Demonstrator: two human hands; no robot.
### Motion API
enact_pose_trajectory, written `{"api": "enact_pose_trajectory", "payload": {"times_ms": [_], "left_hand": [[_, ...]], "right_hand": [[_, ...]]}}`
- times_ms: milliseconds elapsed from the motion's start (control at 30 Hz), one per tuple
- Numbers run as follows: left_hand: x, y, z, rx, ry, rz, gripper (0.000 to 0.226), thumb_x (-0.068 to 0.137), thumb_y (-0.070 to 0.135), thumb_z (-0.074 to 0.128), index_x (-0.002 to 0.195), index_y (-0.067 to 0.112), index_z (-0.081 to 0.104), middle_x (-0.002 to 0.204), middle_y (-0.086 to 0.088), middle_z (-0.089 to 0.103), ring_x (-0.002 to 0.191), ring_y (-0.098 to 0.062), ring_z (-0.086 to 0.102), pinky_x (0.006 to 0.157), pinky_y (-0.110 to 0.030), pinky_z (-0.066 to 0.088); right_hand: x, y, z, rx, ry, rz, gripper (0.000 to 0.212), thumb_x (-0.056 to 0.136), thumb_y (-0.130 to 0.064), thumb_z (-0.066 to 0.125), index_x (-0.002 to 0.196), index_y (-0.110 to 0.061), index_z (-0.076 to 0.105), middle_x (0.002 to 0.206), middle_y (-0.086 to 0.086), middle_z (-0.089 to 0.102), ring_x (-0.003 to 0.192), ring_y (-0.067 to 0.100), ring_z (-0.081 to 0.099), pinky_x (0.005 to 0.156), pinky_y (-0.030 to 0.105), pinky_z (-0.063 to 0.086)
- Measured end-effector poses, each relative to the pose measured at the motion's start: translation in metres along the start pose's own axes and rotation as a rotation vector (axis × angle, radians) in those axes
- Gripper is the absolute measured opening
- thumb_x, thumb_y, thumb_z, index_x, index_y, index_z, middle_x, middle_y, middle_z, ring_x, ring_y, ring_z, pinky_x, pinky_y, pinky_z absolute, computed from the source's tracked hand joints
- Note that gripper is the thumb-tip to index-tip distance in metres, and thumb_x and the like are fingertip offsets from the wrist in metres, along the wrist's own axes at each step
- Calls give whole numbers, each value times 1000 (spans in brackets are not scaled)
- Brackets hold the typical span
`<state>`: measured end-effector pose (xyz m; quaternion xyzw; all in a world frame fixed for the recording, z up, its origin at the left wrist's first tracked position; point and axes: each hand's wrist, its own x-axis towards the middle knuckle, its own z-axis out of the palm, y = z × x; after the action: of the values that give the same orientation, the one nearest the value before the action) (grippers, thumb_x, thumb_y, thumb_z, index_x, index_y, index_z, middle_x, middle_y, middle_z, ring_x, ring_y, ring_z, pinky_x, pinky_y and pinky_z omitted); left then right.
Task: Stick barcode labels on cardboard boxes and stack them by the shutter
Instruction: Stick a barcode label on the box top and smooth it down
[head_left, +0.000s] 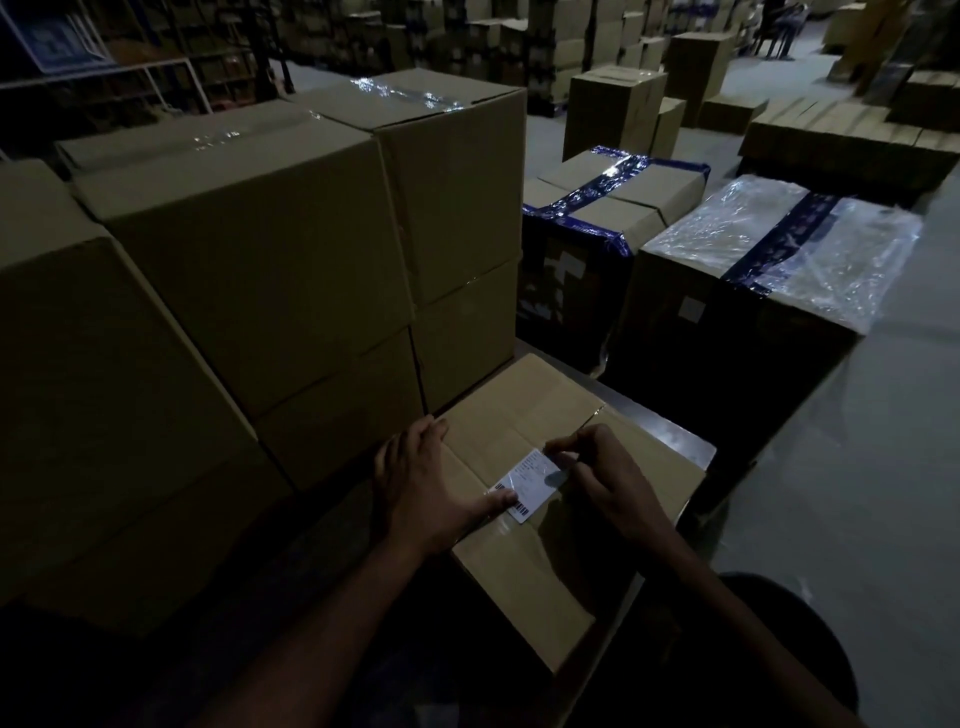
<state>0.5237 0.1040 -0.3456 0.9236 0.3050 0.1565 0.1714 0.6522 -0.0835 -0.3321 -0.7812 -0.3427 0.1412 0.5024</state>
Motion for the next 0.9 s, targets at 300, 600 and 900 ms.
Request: {"api": "enact_pose_trajectory", "payload": {"times_ms": [300, 600, 900], "left_hand": [[0, -1, 1, -8, 2, -3, 126, 47, 101, 45, 147, 25, 36, 154, 2, 34, 141, -18, 29, 119, -41, 12], [1, -1, 3, -16, -16, -19, 125, 47, 100, 47, 147, 26, 36, 154, 3, 33, 141, -18, 29, 119, -41, 12], [1, 2, -2, -9, -46, -46, 128, 43, 102, 46, 147, 28, 34, 157, 3, 31, 143, -19, 28, 119, -42, 14]], "right_hand": [[2, 3, -1, 3, -33, 12, 8, 98, -21, 45, 102, -22, 52, 112, 2, 62, 105, 15, 63, 77, 37, 59], [3, 2, -4, 78, -70, 54, 13, 98, -10, 43, 101, -18, 54, 104, 3, 69, 97, 14, 68, 80, 42, 59], [-33, 3, 16, -243, 411, 48, 25, 85, -18, 63, 97, -34, 48, 97, -15, 51, 89, -2, 46, 77, 27, 49]]}}
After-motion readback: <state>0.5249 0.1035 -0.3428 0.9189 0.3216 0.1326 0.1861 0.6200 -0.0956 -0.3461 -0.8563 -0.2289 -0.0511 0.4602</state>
